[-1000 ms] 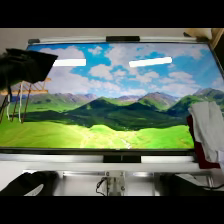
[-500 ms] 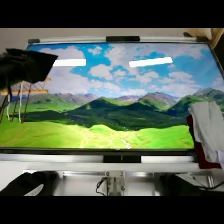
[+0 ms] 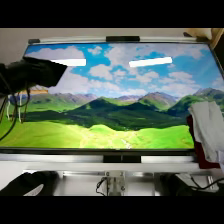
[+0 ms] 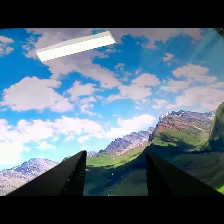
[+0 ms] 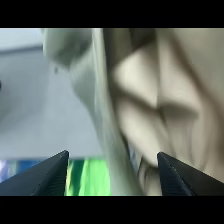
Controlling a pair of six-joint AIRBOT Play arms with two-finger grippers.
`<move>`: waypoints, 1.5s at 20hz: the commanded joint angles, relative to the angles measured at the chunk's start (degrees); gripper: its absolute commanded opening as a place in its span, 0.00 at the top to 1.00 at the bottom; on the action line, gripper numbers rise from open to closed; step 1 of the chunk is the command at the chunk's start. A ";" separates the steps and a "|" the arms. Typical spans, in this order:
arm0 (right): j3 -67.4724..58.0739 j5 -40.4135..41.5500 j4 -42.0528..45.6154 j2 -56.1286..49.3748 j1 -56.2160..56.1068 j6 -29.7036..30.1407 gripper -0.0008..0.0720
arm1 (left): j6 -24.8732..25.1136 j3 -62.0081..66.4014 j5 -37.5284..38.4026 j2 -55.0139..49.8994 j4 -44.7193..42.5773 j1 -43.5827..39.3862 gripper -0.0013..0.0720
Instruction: Fold the shirts.
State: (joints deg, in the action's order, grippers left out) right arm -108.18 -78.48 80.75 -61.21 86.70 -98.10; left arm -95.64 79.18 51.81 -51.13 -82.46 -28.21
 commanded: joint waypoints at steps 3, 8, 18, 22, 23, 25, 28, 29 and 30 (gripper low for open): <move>0.22 -19.63 -12.39 0.55 -1.18 6.97 0.07 | 2.21 -0.44 2.93 -1.77 -0.17 -0.02 0.47; 4.31 -22.60 -11.08 0.55 -28.79 5.73 0.07 | 2.14 -0.42 11.56 -5.51 -11.02 0.02 0.47; 38.10 -4.46 -7.56 0.55 -77.88 3.80 0.14 | -1.79 -2.99 34.84 -19.82 -16.52 -0.02 0.13; 38.07 -3.69 -12.00 0.55 -80.02 3.87 0.14 | -1.75 -5.07 33.59 -19.85 -16.55 0.02 0.14; 38.07 -3.67 -13.35 0.55 -80.00 3.87 0.14 | -1.77 -5.70 33.20 -19.85 -16.52 0.00 0.14; 38.07 -3.65 -13.97 0.55 -80.00 3.87 0.14 | -1.77 -6.34 31.93 -19.87 -16.52 0.02 0.14; 38.07 -3.63 -14.27 0.55 -80.00 3.87 0.14 | -1.75 -6.36 31.52 -19.87 -16.52 0.00 0.14; 38.07 -3.63 -14.27 0.55 -80.00 3.87 0.14 | -1.75 -6.36 31.52 -19.87 -16.55 0.02 0.14; 38.07 -3.63 -14.27 0.55 -80.00 3.87 0.14 | -1.75 -6.36 31.50 -19.87 -16.55 0.02 0.14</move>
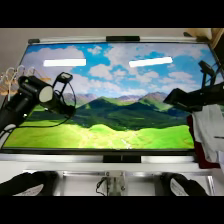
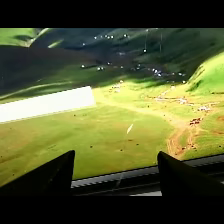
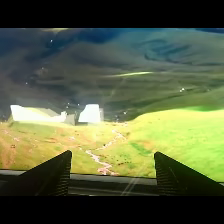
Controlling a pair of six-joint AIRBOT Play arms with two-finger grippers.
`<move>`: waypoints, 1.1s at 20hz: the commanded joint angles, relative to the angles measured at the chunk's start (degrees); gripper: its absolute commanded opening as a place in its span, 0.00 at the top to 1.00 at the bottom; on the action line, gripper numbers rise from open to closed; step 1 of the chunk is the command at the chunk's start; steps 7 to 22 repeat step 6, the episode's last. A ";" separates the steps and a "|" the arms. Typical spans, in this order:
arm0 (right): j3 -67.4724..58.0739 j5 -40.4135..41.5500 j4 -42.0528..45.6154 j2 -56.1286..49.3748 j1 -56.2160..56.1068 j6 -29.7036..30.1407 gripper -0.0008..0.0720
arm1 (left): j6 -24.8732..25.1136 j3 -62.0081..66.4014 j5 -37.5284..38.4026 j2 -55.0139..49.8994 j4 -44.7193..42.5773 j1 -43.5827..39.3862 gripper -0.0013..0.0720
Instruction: Fold the shirts.
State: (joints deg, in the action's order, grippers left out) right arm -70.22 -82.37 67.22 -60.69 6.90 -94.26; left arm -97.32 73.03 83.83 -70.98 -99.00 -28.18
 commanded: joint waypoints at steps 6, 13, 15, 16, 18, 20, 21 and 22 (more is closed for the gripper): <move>0.11 0.26 -0.74 0.02 -0.20 0.02 0.14 | 0.59 -0.22 -0.50 -0.02 0.00 -0.02 0.14; 0.11 0.26 -0.74 0.02 -0.20 0.02 0.14 | 0.59 -0.22 -0.50 -0.02 0.00 -0.02 0.14; 0.11 0.26 -0.74 0.02 -0.20 0.02 0.14 | 0.59 -0.22 -0.50 -0.02 0.00 -0.02 0.14; 0.11 0.26 -0.74 0.02 -0.20 0.02 0.14 | 0.59 -0.22 -0.50 -0.02 0.00 -0.02 0.14; 0.11 0.26 -0.74 0.02 -0.20 0.02 0.14 | 0.59 -0.22 -0.50 -0.02 0.00 -0.02 0.14; 0.11 0.26 -0.74 0.02 -0.20 0.02 0.14 | 0.59 -0.22 -0.50 -0.02 0.00 -0.02 0.14; 0.11 0.26 -0.74 0.02 -0.20 0.02 0.14 | 0.59 -0.22 -0.50 -0.02 0.00 -0.02 0.14; 0.11 0.26 -0.74 0.02 -0.20 0.02 0.14 | 0.59 -0.22 -0.50 -0.02 0.00 -0.02 0.14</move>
